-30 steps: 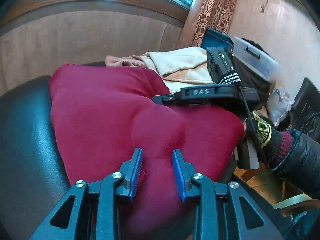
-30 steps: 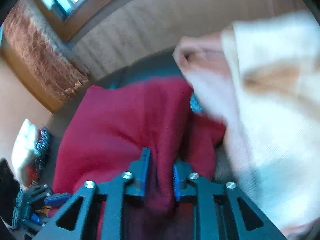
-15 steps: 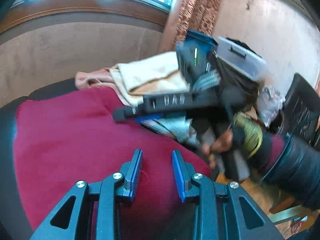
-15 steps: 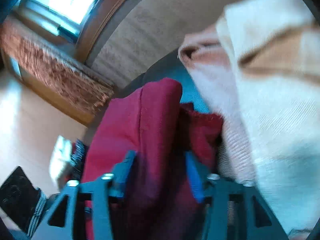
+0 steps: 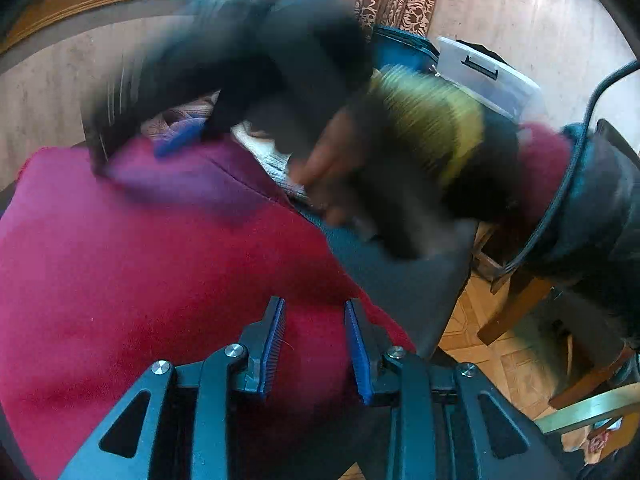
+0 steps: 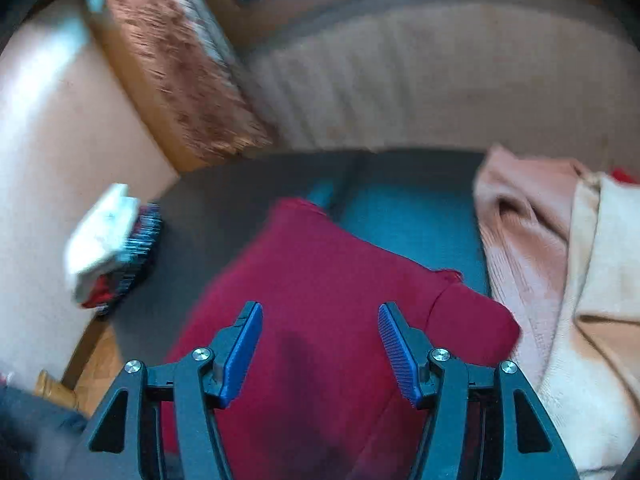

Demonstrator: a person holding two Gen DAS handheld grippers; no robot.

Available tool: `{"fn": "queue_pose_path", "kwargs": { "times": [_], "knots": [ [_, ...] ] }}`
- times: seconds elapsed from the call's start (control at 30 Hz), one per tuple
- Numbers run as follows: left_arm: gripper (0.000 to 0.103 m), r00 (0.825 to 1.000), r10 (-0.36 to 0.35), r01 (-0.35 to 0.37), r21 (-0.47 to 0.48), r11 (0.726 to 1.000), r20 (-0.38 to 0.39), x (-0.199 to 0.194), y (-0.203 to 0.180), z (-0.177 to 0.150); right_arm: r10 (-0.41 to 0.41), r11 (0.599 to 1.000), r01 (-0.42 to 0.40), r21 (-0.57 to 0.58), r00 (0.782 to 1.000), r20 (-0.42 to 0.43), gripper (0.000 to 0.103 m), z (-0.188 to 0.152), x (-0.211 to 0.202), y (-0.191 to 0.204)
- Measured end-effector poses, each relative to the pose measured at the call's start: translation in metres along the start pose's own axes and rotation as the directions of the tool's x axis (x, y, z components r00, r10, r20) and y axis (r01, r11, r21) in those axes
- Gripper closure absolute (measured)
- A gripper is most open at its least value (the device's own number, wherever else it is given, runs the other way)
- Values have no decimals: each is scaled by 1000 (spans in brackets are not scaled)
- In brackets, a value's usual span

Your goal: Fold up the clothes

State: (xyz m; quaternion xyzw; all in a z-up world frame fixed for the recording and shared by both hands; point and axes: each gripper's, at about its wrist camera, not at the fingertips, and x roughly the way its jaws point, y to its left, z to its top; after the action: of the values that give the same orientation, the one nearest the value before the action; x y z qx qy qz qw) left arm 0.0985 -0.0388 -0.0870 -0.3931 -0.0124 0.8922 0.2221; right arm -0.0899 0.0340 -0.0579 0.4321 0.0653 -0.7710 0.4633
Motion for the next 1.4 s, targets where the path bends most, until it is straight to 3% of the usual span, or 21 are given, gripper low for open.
{"fn": "queue_pose_path", "kwargs": {
  "times": [0.03,0.13,0.23,0.3,0.43,0.53,0.6,0.73,0.83,0.9,0.97,1.0,1.2,1.4],
  "knots": [
    [73,1000,6,-6,4,1000,2,1,-1,-1,-28,1000,28,5,1000,-1,42,-6,12,-5],
    [73,1000,3,-3,-7,1000,12,1,0,-4,-19,1000,21,-17,991,129,44,-27,9,-12],
    [73,999,0,1,-36,999,47,-18,2,-5,-25,1000,26,-7,992,127,45,-27,7,-14],
    [73,997,4,1,-57,998,80,-34,4,-6,-42,999,45,-23,992,116,45,-24,9,-8],
    [73,979,103,-85,-108,991,177,-77,20,-21,-81,996,82,-44,996,29,43,-12,10,-1],
    [72,967,171,-142,-157,977,188,-89,39,-30,-200,975,193,-114,978,-59,36,11,5,18],
    [72,968,180,-151,-168,974,174,-87,46,-34,-250,955,241,-175,968,-30,36,26,-5,40],
    [69,969,186,-164,-136,977,162,-74,40,-34,-158,940,162,-301,987,37,29,43,-6,96],
    [66,971,200,-182,-139,973,129,-64,44,-37,-100,940,80,-333,994,-41,28,45,33,112],
    [66,969,211,-192,-140,971,131,-62,42,-40,-114,946,75,-317,988,-105,28,41,68,103],
    [66,968,214,-195,-146,970,130,-60,43,-42,-50,976,22,-216,991,-127,15,32,92,77],
    [66,967,219,-200,-144,969,133,-59,43,-43,-8,987,-12,-158,992,-126,14,28,100,63],
    [65,958,245,-223,-152,963,147,-58,42,-43,32,992,-47,-117,992,-125,14,32,109,49],
    [65,952,265,-236,-185,954,154,-68,40,-35,-9,992,-5,-126,993,-115,13,29,100,51]
  ]
}}
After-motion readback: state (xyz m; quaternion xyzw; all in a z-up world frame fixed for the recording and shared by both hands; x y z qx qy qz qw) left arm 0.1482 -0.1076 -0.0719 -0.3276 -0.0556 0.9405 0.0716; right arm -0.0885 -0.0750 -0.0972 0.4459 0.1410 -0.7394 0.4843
